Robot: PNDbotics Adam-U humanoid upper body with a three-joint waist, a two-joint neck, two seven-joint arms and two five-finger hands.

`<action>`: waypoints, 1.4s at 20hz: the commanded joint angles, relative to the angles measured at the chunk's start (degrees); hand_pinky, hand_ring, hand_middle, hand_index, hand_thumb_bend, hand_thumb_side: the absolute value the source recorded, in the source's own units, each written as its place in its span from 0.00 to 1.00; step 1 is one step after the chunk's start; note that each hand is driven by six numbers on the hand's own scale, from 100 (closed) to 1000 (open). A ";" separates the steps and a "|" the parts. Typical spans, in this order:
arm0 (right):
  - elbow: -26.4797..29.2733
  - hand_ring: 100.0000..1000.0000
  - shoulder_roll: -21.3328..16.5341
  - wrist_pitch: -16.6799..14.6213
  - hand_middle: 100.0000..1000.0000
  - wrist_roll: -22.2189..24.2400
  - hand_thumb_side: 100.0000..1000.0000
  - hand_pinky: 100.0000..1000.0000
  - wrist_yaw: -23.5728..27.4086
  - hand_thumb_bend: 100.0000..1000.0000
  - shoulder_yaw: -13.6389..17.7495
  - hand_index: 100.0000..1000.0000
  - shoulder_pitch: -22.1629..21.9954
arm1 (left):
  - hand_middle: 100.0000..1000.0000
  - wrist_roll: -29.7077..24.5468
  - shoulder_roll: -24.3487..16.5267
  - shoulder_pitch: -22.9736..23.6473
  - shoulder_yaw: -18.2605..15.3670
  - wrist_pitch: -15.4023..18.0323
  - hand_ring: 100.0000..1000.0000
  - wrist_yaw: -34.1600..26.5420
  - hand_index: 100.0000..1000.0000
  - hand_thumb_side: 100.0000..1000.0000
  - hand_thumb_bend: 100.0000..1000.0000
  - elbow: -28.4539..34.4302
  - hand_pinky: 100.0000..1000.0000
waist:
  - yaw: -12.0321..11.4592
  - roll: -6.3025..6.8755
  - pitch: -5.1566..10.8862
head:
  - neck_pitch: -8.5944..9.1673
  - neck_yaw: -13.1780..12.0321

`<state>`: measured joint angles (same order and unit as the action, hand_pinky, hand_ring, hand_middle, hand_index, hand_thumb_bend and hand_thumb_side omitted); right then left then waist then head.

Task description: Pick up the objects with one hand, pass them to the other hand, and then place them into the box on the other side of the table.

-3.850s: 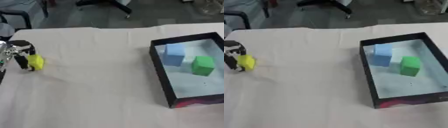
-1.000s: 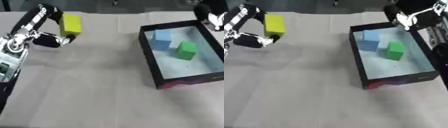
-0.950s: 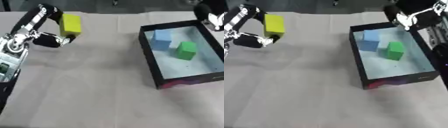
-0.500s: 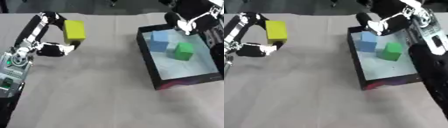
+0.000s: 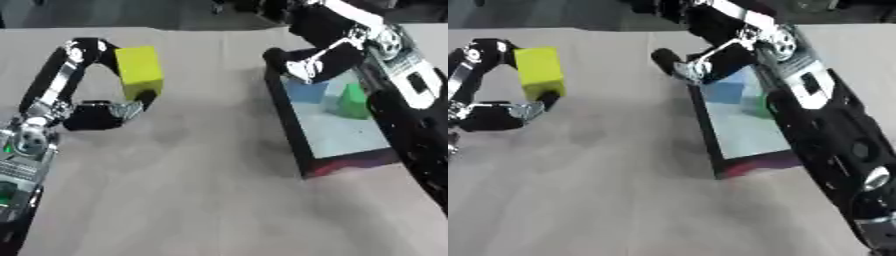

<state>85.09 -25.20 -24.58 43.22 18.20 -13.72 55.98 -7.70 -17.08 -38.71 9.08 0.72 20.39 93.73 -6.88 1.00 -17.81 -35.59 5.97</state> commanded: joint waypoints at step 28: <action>-4.15 1.00 5.81 -16.34 0.91 4.99 0.07 0.99 -16.85 0.27 -1.30 1.00 2.76 | 0.43 -1.02 4.99 -0.23 4.54 2.56 0.46 -0.96 0.44 0.13 0.00 4.89 0.73 | -2.82 0.83 5.97 | 1.39 4.09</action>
<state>80.52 -19.26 -30.10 37.71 1.80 -15.14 57.46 -8.90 -11.94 -38.31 13.57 3.01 19.89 97.35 -9.69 1.03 -17.81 -35.05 9.71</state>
